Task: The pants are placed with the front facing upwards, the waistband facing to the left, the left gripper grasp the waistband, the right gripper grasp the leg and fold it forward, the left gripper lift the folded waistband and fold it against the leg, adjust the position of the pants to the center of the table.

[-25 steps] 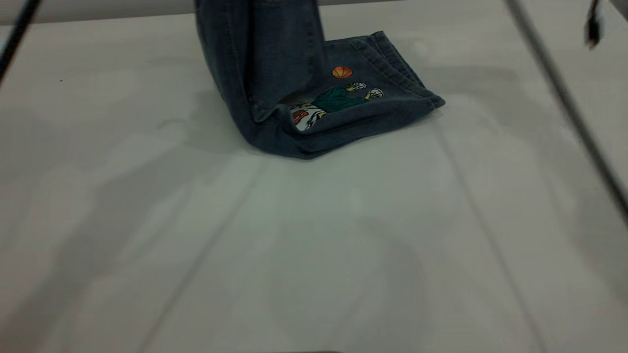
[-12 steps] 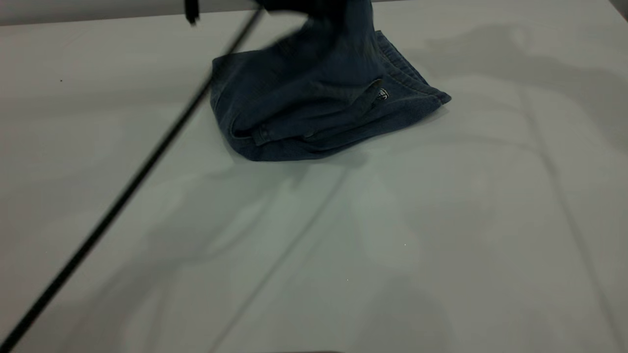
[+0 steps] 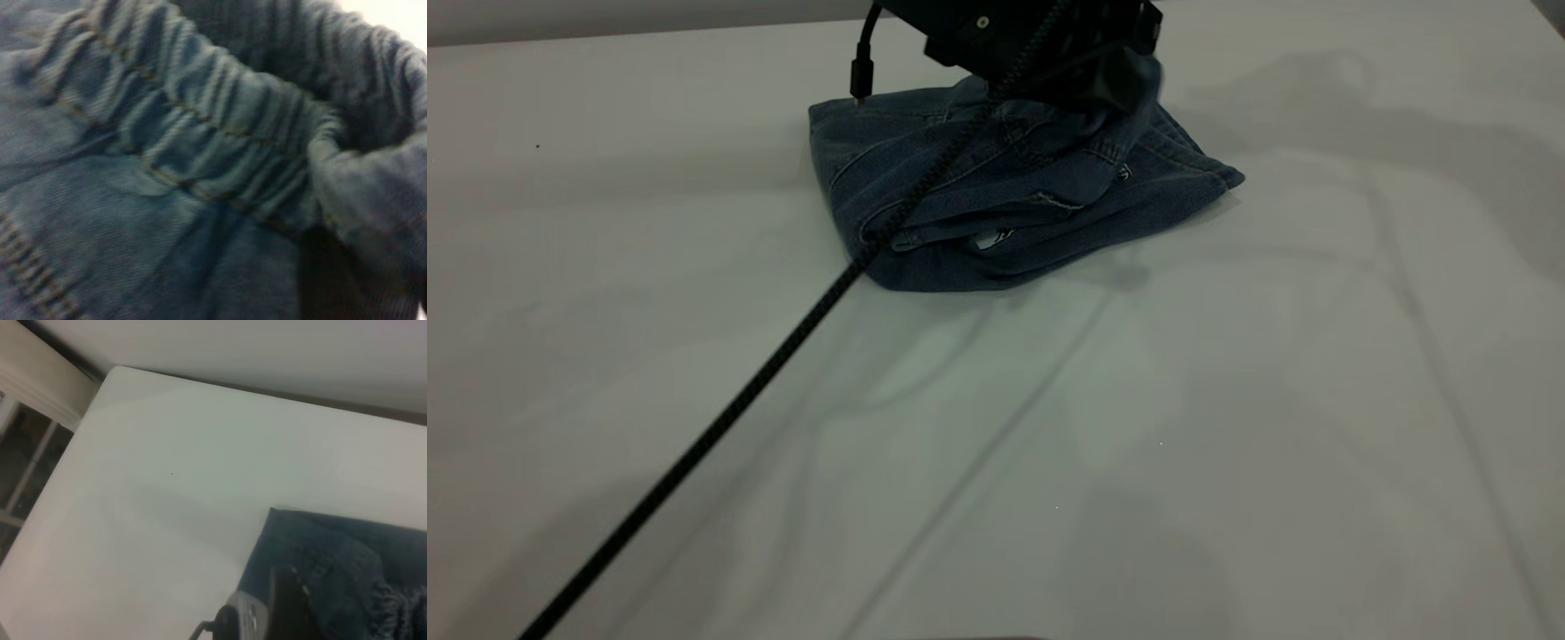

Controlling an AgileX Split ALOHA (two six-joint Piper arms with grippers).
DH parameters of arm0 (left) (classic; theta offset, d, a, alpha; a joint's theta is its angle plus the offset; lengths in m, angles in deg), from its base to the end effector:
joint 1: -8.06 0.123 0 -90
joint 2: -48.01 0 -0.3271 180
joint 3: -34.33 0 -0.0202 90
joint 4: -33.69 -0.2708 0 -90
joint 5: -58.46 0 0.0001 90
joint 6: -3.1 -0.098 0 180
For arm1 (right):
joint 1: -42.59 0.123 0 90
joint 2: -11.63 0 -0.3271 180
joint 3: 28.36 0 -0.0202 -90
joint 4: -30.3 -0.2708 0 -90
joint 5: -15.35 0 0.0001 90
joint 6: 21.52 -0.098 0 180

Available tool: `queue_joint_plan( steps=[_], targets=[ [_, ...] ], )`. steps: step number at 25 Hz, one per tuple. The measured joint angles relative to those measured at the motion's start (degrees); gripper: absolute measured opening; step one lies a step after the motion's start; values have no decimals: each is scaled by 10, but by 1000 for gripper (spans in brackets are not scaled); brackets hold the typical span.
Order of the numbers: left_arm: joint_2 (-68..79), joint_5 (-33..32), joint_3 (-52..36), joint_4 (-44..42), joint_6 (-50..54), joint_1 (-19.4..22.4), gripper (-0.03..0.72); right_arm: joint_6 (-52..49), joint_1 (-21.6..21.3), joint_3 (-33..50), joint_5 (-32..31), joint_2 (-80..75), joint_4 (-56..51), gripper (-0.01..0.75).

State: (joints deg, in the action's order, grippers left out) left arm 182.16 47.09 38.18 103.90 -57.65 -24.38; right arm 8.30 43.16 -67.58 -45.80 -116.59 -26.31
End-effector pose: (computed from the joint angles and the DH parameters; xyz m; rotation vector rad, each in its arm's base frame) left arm 0.4261 -0.2924 0.1308 0.5776 2.3279 -0.5687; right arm 0.5201 0.0769 0.3585 -0.2944 2.2195 1.0122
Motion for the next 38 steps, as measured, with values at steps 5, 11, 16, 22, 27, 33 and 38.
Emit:
queue_joint_plan(
  steps=[5, 11, 16, 22, 27, 33, 38],
  targets=[
    [-48, -25, 1, -9, -66, 0, 578, 8, 0, 0, -1, 0, 38, 372],
    [-141, -28, 1, -32, -75, 30, 567, 9, 0, 0, -2, 0, 72, 372],
    [-221, -31, 1, -36, -75, 81, 547, 8, 10, 0, -2, -2, 79, 372],
    [-295, -33, 1, -37, -75, 120, 545, -38, 109, 0, 19, -38, 222, 372],
    [-313, -53, 1, -37, -75, 121, 545, -190, 208, 0, 45, -95, 455, 372],
    [-313, -67, 1, -37, -70, 121, 538, -244, 276, 0, 57, -161, 548, 372],
    [-313, -94, 1, -39, -53, 121, 538, -323, 281, 0, 72, -220, 579, 372]
  ],
)
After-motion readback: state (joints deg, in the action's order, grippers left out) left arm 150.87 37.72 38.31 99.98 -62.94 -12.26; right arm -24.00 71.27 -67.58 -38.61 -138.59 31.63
